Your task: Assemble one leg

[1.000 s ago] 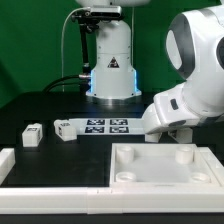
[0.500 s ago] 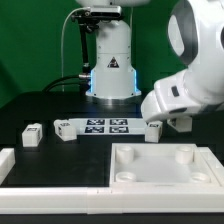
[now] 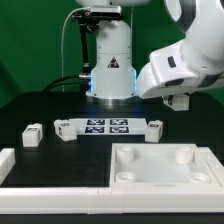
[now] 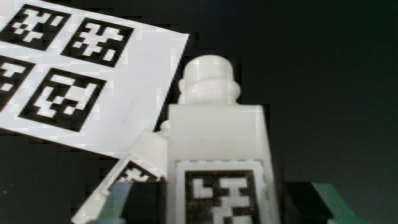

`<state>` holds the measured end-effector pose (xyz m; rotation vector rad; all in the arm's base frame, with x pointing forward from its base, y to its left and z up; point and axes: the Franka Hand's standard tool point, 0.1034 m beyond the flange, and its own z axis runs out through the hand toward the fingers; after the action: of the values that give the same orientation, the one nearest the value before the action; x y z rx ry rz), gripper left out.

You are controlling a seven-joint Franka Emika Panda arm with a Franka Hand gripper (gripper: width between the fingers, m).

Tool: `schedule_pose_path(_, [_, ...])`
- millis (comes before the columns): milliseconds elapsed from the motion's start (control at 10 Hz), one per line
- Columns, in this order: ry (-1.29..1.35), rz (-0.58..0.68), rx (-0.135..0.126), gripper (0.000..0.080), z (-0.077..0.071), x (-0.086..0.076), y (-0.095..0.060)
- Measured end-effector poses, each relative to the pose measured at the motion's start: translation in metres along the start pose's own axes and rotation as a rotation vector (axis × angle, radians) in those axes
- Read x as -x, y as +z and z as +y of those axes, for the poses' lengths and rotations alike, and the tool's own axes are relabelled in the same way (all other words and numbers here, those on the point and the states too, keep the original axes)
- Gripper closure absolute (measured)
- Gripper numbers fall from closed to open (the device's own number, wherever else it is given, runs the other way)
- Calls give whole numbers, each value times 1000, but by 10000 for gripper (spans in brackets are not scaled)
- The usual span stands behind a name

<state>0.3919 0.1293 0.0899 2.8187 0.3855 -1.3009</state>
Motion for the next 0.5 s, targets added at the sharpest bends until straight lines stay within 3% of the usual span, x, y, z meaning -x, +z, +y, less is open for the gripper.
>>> schedule_pose_path(100, [5, 130, 3, 509, 1, -13, -8])
schedule_pose_path(300, [9, 309, 20, 509, 4, -12, -10])
schedule_pose_path(500, [13, 513, 35, 509, 17, -11, -36])
